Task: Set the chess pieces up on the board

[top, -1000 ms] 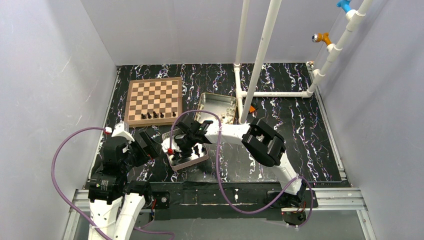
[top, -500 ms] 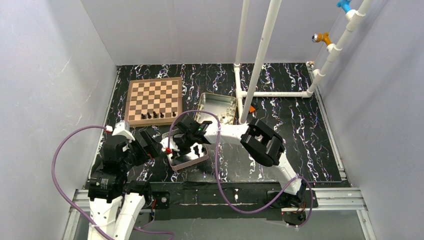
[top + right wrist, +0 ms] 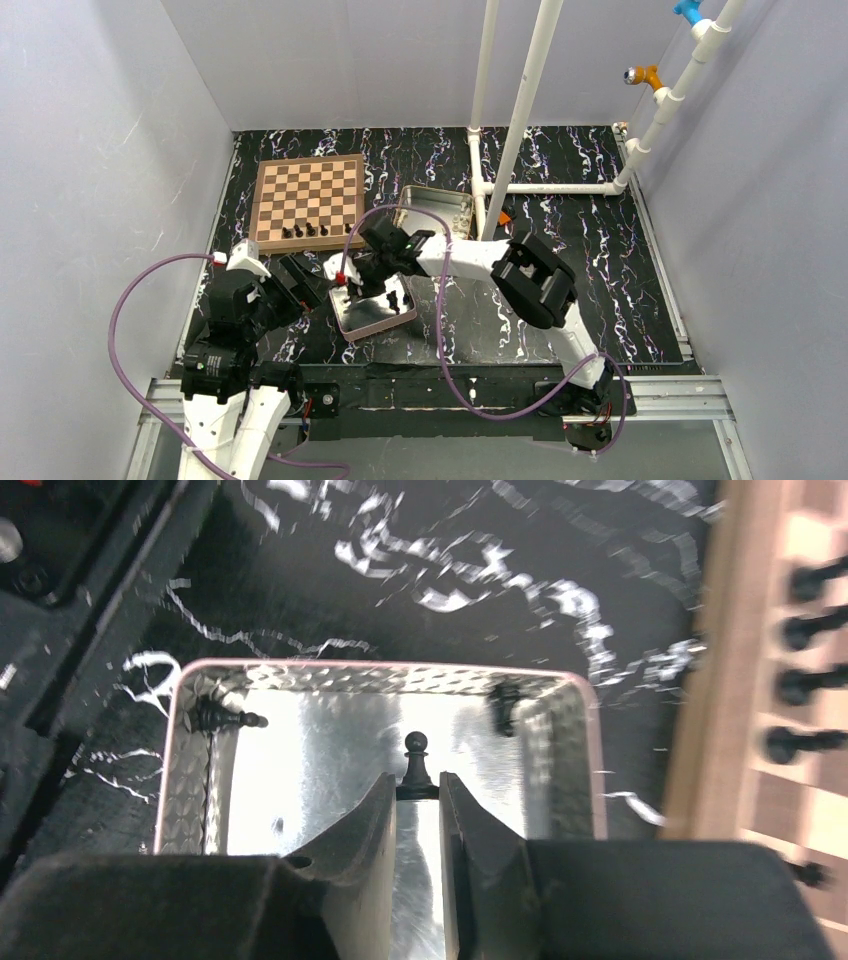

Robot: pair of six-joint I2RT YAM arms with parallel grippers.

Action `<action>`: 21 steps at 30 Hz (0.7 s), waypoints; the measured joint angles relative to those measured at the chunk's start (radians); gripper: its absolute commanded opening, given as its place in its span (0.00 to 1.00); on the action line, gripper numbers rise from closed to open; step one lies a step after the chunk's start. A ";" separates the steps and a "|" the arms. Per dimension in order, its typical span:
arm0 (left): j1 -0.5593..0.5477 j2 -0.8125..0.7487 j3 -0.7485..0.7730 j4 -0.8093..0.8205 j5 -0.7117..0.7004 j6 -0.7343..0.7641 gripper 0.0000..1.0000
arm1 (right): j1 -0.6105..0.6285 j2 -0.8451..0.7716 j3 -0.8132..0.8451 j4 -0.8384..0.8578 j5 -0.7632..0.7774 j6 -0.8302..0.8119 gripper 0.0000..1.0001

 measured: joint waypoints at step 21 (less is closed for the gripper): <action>0.000 0.137 -0.162 0.622 0.175 -0.438 0.73 | -0.144 -0.342 -0.244 0.465 -0.130 0.603 0.09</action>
